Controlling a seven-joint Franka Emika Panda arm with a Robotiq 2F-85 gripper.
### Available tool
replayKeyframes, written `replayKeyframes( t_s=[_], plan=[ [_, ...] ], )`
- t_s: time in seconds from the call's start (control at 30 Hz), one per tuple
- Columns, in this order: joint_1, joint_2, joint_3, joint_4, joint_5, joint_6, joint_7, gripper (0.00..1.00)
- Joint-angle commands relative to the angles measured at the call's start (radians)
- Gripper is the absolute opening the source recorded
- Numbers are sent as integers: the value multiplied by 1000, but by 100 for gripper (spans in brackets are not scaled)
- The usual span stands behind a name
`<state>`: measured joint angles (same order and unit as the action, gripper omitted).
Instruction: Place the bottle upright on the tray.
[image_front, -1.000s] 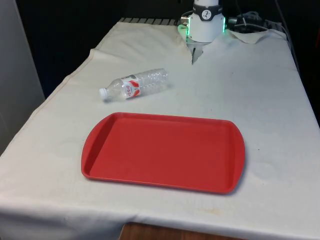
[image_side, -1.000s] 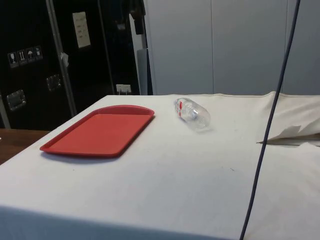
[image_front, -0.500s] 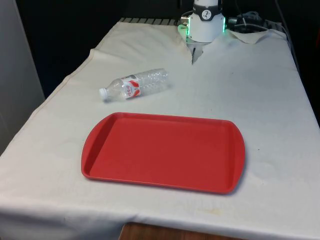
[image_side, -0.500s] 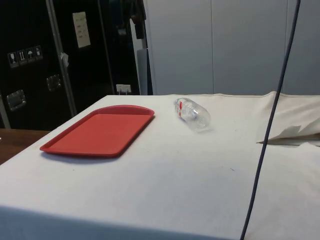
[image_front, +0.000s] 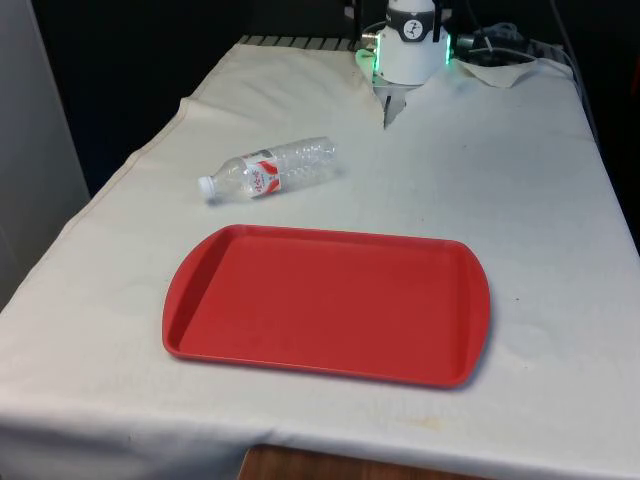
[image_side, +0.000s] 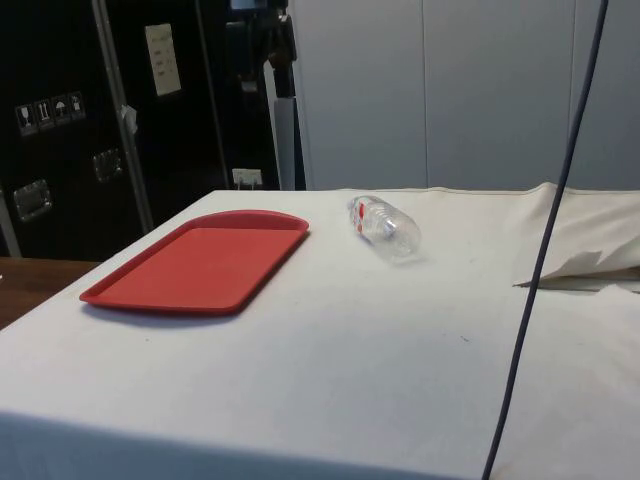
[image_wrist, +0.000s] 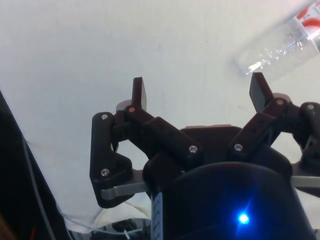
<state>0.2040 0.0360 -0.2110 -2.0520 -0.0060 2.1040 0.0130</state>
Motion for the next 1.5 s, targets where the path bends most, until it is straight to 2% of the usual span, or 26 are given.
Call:
replayKeyframes(
  t_s=[0.0, 0.23, 0.27, 0.4, 1.13, 1.47],
  plan=[
    [0, -8, 0, -17, -3, 24, 3, 100],
    [0, -10, 0, -65, -2, 81, 2, 100],
    [0, -4, 0, -55, 0, 65, 0, 100],
    [0, -12, 0, -86, -2, 108, 1, 100],
    [-1, 4, 0, -85, 0, 101, -1, 100],
    [-1, 31, 0, -98, 2, 133, -1, 100]
  ],
)
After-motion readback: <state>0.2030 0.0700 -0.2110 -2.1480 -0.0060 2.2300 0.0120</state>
